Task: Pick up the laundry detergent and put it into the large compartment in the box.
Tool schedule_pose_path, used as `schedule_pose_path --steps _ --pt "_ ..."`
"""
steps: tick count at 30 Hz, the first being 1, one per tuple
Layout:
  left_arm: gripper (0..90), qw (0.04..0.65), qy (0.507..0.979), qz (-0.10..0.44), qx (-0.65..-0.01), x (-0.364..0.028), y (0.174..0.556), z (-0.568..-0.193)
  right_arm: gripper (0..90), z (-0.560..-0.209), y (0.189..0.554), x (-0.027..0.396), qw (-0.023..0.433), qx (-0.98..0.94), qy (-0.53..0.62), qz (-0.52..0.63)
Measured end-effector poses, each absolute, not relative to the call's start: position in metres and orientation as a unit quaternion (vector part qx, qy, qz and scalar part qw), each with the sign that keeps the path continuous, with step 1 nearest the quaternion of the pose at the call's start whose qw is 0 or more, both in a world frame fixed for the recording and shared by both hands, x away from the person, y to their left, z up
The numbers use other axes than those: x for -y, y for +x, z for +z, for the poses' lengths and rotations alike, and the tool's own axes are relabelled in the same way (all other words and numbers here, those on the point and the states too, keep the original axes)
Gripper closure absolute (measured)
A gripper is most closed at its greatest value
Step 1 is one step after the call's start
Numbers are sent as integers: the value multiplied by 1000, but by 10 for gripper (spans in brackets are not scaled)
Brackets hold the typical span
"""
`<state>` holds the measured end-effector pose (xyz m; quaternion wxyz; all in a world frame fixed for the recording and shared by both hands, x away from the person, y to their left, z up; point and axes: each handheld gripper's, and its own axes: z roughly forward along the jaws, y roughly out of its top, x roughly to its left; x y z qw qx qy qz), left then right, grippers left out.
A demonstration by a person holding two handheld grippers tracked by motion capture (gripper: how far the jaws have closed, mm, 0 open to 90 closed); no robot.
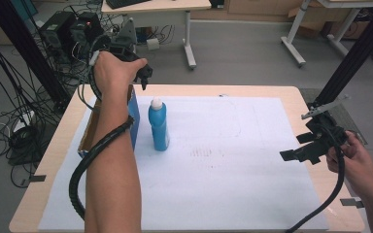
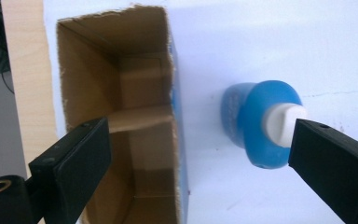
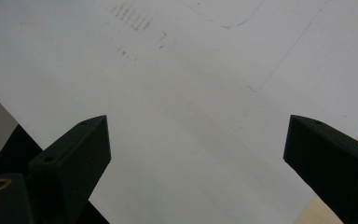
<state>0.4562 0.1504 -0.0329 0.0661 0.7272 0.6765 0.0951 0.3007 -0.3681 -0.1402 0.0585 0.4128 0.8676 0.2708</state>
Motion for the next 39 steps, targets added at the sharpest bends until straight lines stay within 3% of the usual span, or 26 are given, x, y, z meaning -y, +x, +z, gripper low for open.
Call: schedule_pose_path --steps 22,39 --pt "61 57 742 85 -662 -99 455 -40 72 -136 282 381 60 -869 406 275" --pt "60 49 744 72 -663 -87 459 -59 72 -137 273 385 60 -870 406 273"
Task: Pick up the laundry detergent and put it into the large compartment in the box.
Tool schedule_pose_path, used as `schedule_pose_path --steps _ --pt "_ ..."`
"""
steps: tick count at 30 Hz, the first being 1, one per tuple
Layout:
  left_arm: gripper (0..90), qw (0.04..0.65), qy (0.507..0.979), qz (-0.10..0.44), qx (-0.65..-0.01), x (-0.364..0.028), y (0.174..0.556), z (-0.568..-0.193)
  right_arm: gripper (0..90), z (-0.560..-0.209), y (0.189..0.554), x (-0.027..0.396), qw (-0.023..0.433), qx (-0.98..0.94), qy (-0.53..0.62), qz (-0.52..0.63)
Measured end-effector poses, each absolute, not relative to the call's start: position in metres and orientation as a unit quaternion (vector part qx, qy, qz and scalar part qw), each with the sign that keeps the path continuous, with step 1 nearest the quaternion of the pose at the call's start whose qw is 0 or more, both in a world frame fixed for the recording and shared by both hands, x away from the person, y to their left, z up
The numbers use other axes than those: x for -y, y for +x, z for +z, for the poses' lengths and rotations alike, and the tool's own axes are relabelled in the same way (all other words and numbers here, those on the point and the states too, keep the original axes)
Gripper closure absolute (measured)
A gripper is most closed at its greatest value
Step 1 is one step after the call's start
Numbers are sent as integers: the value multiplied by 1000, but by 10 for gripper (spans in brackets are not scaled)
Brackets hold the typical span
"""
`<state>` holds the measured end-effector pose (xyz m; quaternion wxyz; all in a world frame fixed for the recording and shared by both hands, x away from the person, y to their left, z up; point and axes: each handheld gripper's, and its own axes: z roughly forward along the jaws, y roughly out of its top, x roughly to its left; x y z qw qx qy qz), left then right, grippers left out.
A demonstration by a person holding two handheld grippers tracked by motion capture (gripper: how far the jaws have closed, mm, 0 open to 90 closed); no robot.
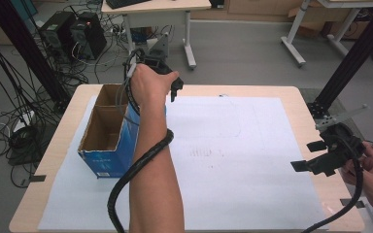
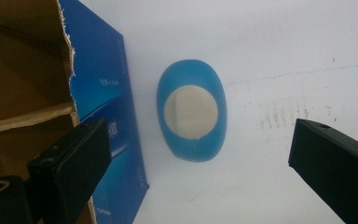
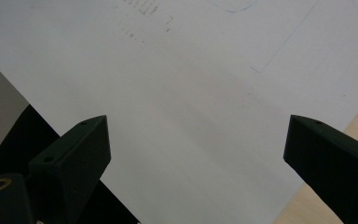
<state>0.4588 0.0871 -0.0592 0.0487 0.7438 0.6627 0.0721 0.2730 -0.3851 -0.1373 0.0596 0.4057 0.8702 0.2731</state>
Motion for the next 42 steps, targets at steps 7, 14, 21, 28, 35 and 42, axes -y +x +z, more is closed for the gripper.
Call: schedule_pose_path --steps 7,14,21,28,35,42 --pt "60 47 741 69 -666 -84 462 -69 71 -139 270 385 61 -871 404 273" --pt "62 38 740 73 -667 -82 466 -79 71 -140 270 386 61 -870 407 271" --pt "62 37 737 67 -671 -85 471 -87 70 -141 272 383 60 -871 407 267" --pt "64 37 737 62 -672 -87 475 -97 70 -143 275 381 57 -871 409 264" --pt "73 35 739 55 -671 -89 480 -106 70 -144 277 382 57 -871 412 262" --pt "89 33 739 51 -670 -89 482 -111 70 -145 279 381 55 -871 413 261"
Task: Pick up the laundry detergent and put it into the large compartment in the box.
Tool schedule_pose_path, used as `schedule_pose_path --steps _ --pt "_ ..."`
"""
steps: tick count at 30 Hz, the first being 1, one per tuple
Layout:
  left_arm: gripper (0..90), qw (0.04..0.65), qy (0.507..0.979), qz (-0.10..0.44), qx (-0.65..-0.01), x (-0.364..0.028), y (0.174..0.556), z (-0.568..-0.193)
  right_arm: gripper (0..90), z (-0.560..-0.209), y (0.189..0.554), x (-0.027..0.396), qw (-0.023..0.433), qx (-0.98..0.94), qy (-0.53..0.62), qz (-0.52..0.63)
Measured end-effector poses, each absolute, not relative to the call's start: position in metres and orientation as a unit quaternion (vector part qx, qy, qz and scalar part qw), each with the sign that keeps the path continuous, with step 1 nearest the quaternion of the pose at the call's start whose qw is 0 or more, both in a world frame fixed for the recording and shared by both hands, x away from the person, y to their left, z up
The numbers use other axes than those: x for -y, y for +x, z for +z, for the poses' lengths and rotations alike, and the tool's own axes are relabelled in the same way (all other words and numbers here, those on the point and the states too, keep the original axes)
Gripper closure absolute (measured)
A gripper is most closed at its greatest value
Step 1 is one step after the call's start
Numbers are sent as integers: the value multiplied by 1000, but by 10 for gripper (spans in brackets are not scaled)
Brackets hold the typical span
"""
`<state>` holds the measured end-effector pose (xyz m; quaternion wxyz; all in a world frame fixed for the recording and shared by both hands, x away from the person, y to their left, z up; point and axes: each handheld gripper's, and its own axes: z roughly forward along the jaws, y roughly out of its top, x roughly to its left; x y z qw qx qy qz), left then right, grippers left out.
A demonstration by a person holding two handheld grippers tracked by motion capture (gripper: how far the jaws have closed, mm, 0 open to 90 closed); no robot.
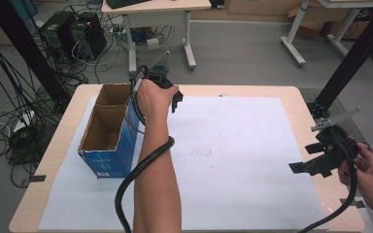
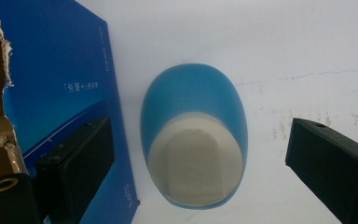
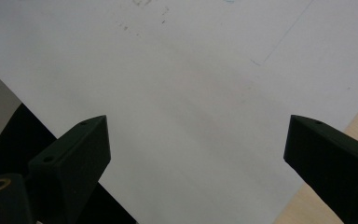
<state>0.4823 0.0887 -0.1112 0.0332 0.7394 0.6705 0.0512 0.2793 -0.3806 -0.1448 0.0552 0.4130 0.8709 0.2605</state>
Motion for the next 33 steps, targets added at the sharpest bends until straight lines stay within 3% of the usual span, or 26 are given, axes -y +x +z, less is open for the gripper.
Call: schedule_pose_path --steps 18,33 --pt "183 16 738 44 -673 -86 491 -123 69 -144 282 379 57 -872 415 254" --pt "362 13 744 47 -667 -86 491 -129 68 -143 285 373 58 -874 411 253"
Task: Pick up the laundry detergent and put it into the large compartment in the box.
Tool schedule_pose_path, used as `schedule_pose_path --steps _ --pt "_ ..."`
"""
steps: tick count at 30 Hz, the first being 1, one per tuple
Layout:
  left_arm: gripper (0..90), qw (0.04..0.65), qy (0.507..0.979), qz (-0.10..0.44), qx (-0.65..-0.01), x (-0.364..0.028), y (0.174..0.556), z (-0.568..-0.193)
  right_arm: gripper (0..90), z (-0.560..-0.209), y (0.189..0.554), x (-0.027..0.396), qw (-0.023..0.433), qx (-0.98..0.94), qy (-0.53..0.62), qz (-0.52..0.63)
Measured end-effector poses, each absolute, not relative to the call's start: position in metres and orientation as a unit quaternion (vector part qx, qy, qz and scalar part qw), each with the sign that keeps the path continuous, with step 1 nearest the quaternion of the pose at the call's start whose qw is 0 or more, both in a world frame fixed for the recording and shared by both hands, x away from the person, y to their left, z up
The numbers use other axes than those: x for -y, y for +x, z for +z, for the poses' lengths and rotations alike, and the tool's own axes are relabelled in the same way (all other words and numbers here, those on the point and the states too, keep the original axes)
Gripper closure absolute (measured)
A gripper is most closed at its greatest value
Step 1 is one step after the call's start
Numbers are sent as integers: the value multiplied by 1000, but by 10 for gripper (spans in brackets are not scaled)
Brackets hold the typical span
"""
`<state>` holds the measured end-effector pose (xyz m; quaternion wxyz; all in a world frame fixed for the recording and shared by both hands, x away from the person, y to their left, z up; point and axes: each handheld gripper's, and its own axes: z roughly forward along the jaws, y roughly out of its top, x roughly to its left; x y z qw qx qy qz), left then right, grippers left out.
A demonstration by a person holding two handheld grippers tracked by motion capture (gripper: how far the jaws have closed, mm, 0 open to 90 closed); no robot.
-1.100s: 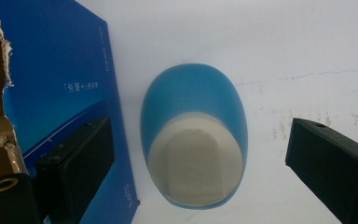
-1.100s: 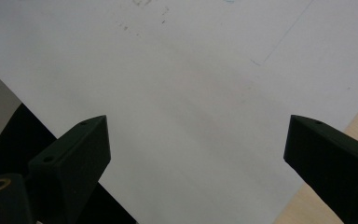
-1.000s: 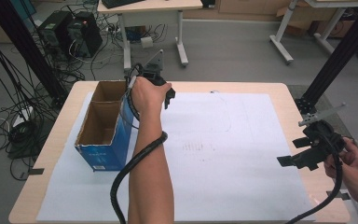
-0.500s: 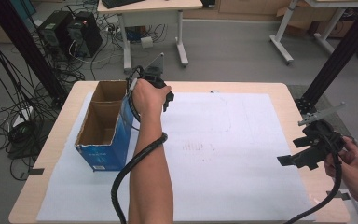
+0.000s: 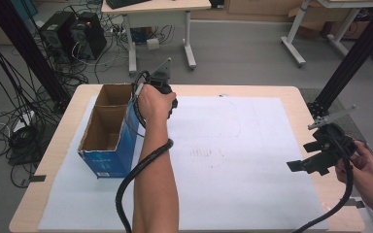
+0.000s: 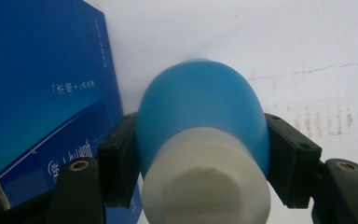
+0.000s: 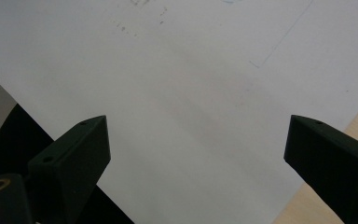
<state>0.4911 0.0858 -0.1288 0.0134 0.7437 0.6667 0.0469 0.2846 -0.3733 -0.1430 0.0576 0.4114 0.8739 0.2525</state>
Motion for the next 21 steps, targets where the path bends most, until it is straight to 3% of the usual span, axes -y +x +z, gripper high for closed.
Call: schedule_pose_path --steps 21 --pt "371 24 756 47 -652 -90 487 -127 68 -144 285 368 57 -875 411 249"
